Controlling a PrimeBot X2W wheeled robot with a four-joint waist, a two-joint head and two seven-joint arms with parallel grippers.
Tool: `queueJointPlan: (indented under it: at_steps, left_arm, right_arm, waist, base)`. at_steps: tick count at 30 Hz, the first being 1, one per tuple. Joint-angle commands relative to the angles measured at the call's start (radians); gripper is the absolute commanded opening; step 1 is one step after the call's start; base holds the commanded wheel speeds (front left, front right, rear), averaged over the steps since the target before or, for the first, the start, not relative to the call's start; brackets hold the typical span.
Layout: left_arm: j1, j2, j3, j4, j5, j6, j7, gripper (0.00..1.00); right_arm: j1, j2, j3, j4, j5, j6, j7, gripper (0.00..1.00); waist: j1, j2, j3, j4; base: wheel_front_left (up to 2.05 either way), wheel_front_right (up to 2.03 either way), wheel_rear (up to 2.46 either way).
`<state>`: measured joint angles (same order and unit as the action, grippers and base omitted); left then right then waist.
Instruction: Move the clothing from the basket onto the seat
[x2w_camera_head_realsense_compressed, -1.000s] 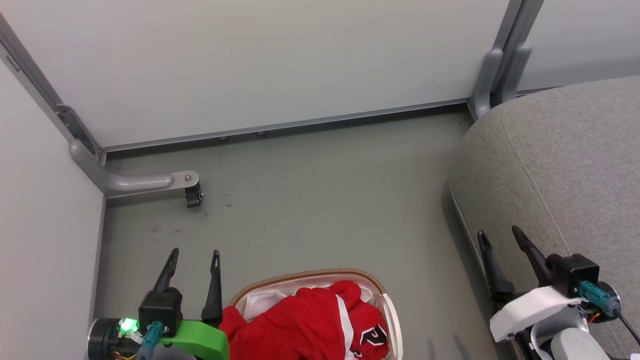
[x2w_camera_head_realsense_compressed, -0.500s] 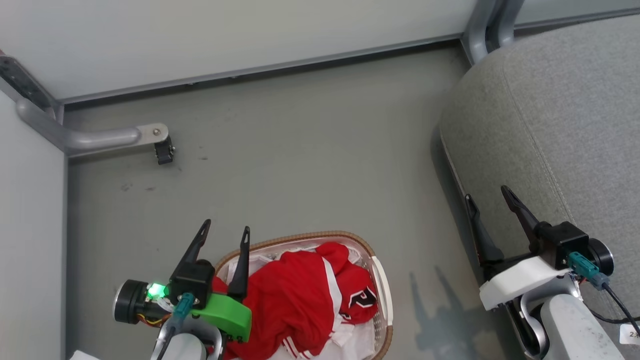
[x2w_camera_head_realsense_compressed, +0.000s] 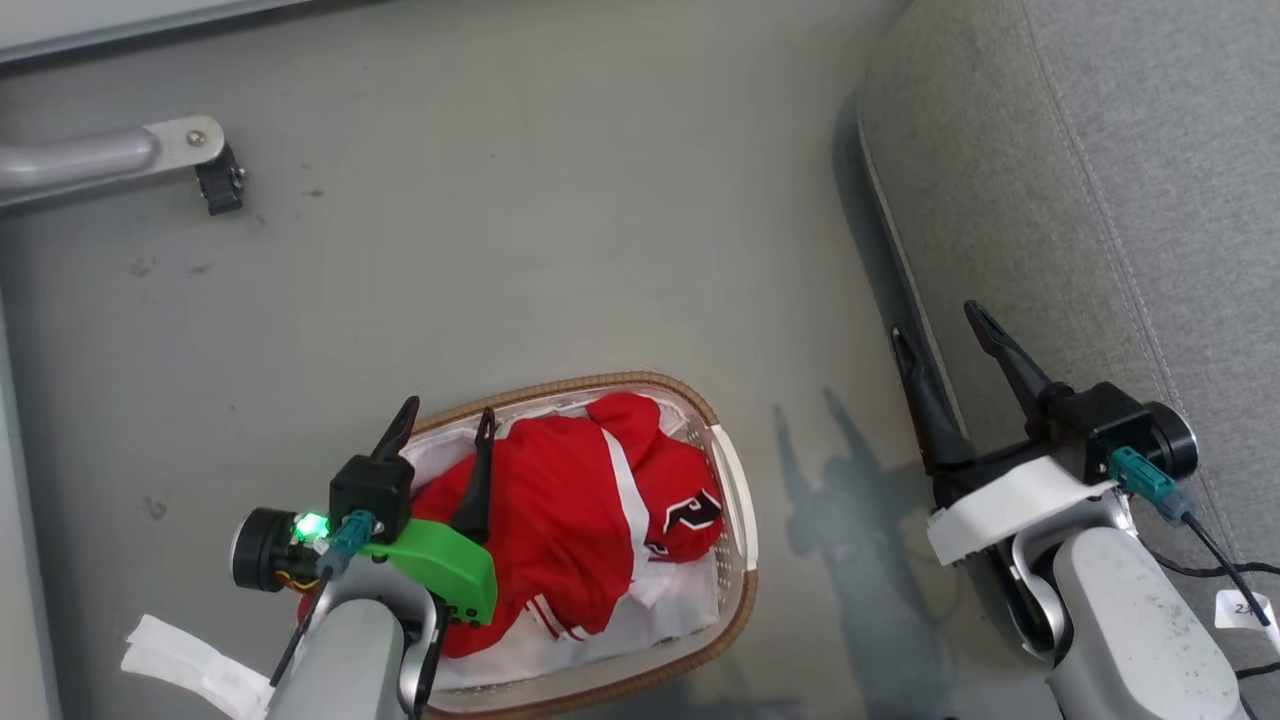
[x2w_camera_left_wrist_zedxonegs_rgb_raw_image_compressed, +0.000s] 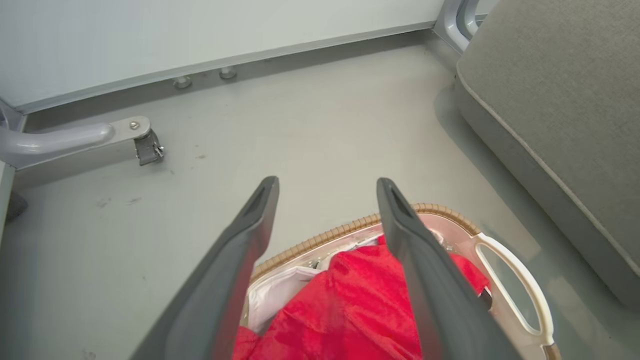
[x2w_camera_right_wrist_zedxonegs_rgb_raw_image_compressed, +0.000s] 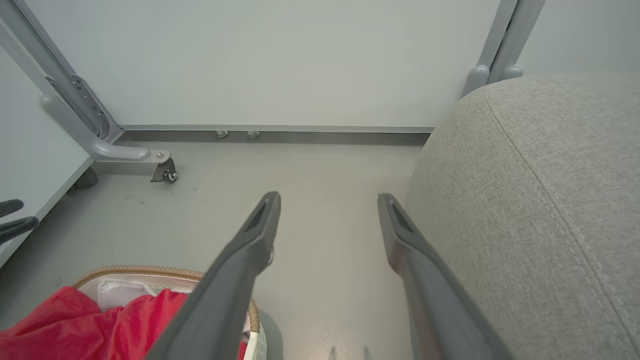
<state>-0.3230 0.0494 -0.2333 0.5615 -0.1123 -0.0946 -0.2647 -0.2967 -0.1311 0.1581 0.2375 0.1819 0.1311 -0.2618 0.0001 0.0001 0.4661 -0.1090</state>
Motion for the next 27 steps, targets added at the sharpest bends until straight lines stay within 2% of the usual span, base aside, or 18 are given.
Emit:
queueJointPlan:
  at_steps: [1, 9, 19, 27]
  left_arm:
    - [-0.027, 0.004, -0.003, 0.025, -0.016, -0.009, 0.001, 1.00]
    - [-0.106, 0.003, -0.054, 0.220, -0.128, -0.030, 0.000, 1.00]
    - [-0.228, 0.004, -0.147, 0.501, -0.261, -0.033, 0.000, 1.00]
    - [-0.312, 0.004, -0.166, 0.669, -0.330, 0.003, 0.004, 1.00]
  right_arm:
    - [-0.023, -0.002, 0.006, -0.008, -0.006, -0.001, -0.005, 1.00]
    - [-0.049, 0.004, 0.032, -0.007, 0.010, -0.001, -0.005, 1.00]
    - [-0.068, 0.014, 0.064, 0.005, 0.031, -0.001, -0.005, 1.00]
    - [-0.085, 0.021, 0.084, 0.005, 0.040, -0.001, -0.005, 1.00]
  waist:
    - [-0.0001, -0.0001, 0.081, -0.043]
    - [-0.0001, -0.0001, 0.158, -0.091]
    - [-0.0001, -0.0001, 0.225, -0.140]
    - [-0.0001, -0.0001, 0.287, -0.179]
  base:
    - [0.00, 0.00, 0.00]
    - [0.00, 0.00, 0.00]
    - [0.00, 0.00, 0.00]
    - [0.00, 0.00, 0.00]
